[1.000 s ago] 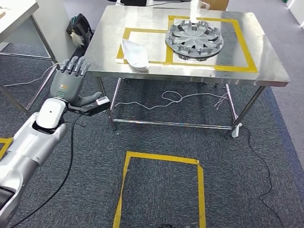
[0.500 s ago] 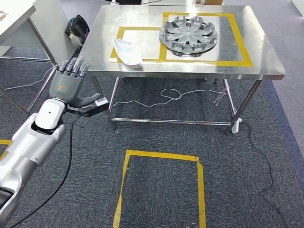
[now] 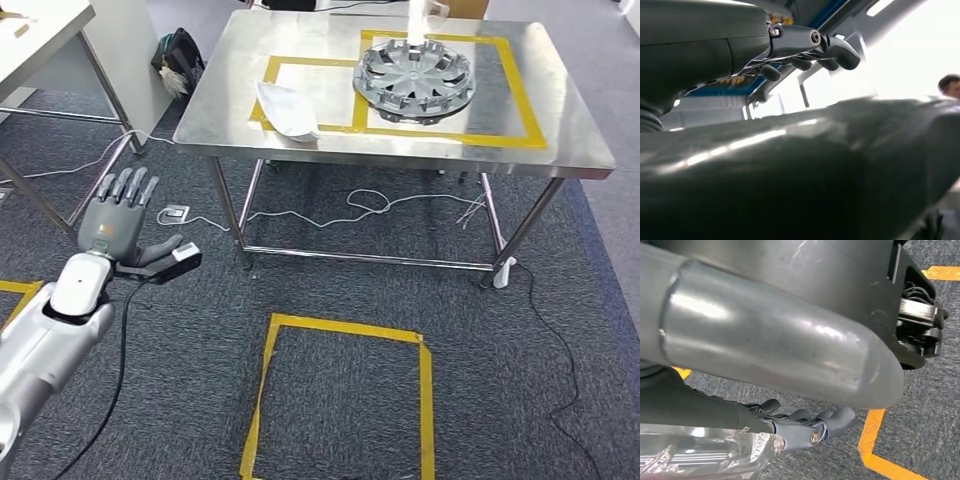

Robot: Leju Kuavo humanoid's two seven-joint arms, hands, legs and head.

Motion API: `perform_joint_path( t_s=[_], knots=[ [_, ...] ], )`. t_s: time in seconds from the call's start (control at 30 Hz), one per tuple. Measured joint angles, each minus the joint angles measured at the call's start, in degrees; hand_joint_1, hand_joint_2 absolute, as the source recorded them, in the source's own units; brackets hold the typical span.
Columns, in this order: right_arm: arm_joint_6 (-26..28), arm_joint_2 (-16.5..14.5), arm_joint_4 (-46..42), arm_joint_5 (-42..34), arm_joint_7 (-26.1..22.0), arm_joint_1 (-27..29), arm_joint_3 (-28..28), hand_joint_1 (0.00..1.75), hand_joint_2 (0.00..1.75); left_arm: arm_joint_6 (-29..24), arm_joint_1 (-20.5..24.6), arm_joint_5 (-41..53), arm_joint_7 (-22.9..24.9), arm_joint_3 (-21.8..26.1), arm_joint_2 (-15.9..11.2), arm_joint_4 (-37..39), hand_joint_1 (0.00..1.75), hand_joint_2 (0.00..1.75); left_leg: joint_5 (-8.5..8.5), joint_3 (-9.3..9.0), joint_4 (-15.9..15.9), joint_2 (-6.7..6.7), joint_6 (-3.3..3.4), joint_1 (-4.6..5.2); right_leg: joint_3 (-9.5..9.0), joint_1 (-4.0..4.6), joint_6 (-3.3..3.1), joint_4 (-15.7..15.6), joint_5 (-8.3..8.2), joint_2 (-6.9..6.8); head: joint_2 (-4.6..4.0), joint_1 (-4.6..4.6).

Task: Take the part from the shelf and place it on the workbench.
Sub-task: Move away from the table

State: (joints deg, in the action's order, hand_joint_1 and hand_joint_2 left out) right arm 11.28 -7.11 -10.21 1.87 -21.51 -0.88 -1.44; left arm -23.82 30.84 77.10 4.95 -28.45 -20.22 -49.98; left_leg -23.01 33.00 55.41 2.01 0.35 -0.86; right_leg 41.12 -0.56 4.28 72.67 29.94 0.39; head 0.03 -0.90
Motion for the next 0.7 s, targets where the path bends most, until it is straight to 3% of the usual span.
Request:
perform_joint_path(
  t_s=[0.03,0.1,0.17,0.23,0.3,0.4,0.47,0.5,0.53,0.6,0.67,0.7],
  knots=[
    [0.0,0.0,0.0,-0.1,0.0,0.1,0.0,0.00,0.00,-0.7,-2.4,-0.6,0.4,1.1,-0.5,-0.9,0.00,0.00,-0.02,-0.03,0.0,0.45,-0.26,-0.13,-2.08,-0.13,0.08,-3.7,-1.83,0.40,0.00,-0.01],
    [0.0,0.0,0.0,-0.3,0.0,0.3,0.0,0.00,0.00,-2.8,-7.8,-2.4,0.9,4.3,-1.3,-2.8,0.00,0.00,-0.09,0.15,0.2,1.25,-1.02,-0.26,-6.57,-0.58,0.04,-11.6,-4.09,2.93,0.00,-0.03],
    [0.1,0.0,0.1,-0.5,0.1,0.6,0.1,0.00,0.00,-5.1,-13.7,-5.4,0.5,8.3,-1.2,-4.3,0.00,0.00,0.13,0.50,0.3,2.00,-1.81,-0.28,-8.39,-0.72,-0.62,-14.4,-4.06,4.44,0.00,-0.07],
    [0.5,0.1,0.1,-0.6,0.3,1.0,0.1,0.00,0.00,-7.0,-19.5,-8.6,-1.2,12.6,-0.3,-4.5,0.00,0.00,0.36,0.70,0.1,2.74,-2.45,-0.46,-8.47,-0.57,-1.75,-14.3,-4.06,3.35,0.00,-0.10],
    [0.7,0.0,0.1,-0.7,0.4,1.2,0.1,0.00,0.00,-9.0,-23.9,-10.6,-3.3,16.5,1.0,-3.4,0.00,0.00,-0.86,1.63,1.6,1.68,-2.86,-0.49,-8.48,-0.52,-2.79,-14.5,-4.11,2.15,0.00,-0.37],
    [0.9,0.0,0.2,-0.8,0.5,1.4,0.1,0.00,0.00,-9.3,-27.2,-14.0,-6.0,21.6,3.8,-0.4,0.00,0.00,-6.17,6.80,12.1,-0.84,-3.20,-0.37,-8.32,-0.09,-3.68,-14.5,-4.07,-0.40,0.01,-0.83],
    [1.0,0.1,0.2,-1.0,0.6,1.5,0.2,0.00,0.00,-8.4,-28.9,-18.4,-8.7,25.6,6.6,4.0,0.00,0.00,-7.56,8.98,17.0,-1.17,-3.19,-0.37,-8.26,0.16,-3.83,-14.5,-4.01,-2.08,0.00,-0.81],
    [1.0,0.1,0.2,-1.1,0.7,1.5,0.3,0.00,0.00,-8.2,-29.5,-20.8,-10.4,27.7,8.1,7.1,0.00,0.00,-6.77,8.43,16.3,-1.33,-3.09,-0.37,-8.25,0.22,-3.83,-14.5,-3.99,-2.80,0.01,-0.83],
    [1.2,0.0,0.2,-1.2,0.7,1.5,0.4,0.00,0.00,-7.9,-30.0,-23.3,-12.1,30.0,9.4,10.5,0.00,0.00,-5.22,6.70,13.4,-1.83,-2.93,-0.33,-8.27,0.26,-3.78,-14.5,-3.95,-3.51,0.01,-0.82],
    [1.7,0.0,0.2,-1.3,0.8,1.6,0.5,0.00,0.00,-5.9,-30.4,-29.4,-13.6,35.1,12.2,17.4,0.00,0.00,-2.53,2.05,5.6,-4.71,-2.50,0.02,-8.46,0.56,-3.41,-14.5,-3.76,-4.79,0.01,-0.91],
    [2.5,0.0,0.3,-1.5,1.1,1.6,0.8,0.00,0.00,-3.7,-30.7,-37.3,-11.1,41.2,15.7,23.2,0.00,0.00,-1.83,-0.29,1.5,-6.48,-1.89,0.43,-8.87,0.90,-2.70,-14.6,-3.53,-6.04,0.00,-0.93],
    [2.8,0.0,0.3,-1.6,1.2,1.6,0.9,0.00,0.00,-3.4,-30.9,-41.1,-9.2,44.7,17.5,25.5,0.00,0.00,-1.92,-0.31,1.2,-5.99,-1.55,0.57,-9.16,0.97,-2.30,-14.8,-3.48,-6.72,0.01,-0.93]
  ],
)
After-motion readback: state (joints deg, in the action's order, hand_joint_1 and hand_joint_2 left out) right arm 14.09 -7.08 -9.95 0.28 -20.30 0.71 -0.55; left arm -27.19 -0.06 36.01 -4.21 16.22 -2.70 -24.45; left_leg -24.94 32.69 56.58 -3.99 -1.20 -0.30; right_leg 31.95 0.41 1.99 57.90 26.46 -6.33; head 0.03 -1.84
